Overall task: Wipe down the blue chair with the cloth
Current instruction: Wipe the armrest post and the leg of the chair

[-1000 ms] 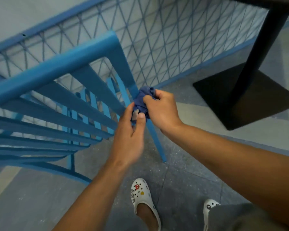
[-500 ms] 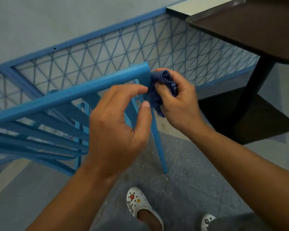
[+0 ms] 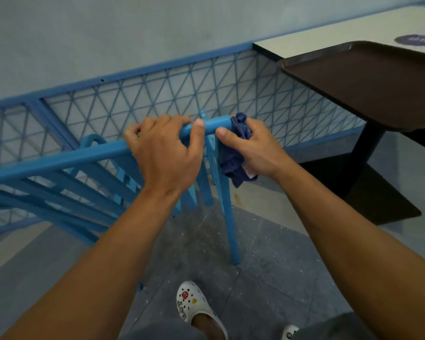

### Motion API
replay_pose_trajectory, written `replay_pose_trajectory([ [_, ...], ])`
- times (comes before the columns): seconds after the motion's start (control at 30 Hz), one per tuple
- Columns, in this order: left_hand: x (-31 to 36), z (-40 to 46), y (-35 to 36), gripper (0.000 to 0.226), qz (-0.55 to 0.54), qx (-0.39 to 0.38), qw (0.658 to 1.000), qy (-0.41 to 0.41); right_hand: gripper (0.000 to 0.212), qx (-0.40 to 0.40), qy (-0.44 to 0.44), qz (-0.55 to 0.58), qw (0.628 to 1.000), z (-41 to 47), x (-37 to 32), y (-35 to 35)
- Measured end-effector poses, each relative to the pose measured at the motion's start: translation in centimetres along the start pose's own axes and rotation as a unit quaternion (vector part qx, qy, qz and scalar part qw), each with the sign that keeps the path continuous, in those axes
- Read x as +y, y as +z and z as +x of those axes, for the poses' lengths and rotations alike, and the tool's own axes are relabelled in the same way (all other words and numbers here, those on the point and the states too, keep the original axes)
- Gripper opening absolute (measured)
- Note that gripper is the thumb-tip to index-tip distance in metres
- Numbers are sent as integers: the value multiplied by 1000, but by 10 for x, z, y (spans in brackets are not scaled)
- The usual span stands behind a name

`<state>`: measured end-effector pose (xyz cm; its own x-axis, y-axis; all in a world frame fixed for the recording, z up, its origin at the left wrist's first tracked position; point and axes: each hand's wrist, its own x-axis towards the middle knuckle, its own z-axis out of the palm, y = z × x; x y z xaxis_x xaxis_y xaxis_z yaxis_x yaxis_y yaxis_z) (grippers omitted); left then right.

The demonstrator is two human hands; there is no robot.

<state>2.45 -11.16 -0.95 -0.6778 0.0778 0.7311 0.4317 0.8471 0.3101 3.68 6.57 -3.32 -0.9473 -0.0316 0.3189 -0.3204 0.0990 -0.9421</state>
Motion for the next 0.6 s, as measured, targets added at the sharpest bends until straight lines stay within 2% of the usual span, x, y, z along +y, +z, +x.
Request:
replay_pose_trajectory([
  [0.27, 5, -23, -27, 29, -43, 20, 999, -3, 18, 36, -14, 15, 999, -44, -5, 22],
  [0.33, 2, -29, -36, 29, -51, 20, 998, -4, 26, 49, -23, 3, 999, -56, -8, 32],
  [0.5, -4, -41, -59, 35, -70, 34, 997, -25, 21, 88, -56, -28, 994, -88, -16, 58],
  [0.6, -8, -48, -69, 34, -76, 27, 996, -20, 31, 117, -77, -52, 989, -109, -23, 70],
])
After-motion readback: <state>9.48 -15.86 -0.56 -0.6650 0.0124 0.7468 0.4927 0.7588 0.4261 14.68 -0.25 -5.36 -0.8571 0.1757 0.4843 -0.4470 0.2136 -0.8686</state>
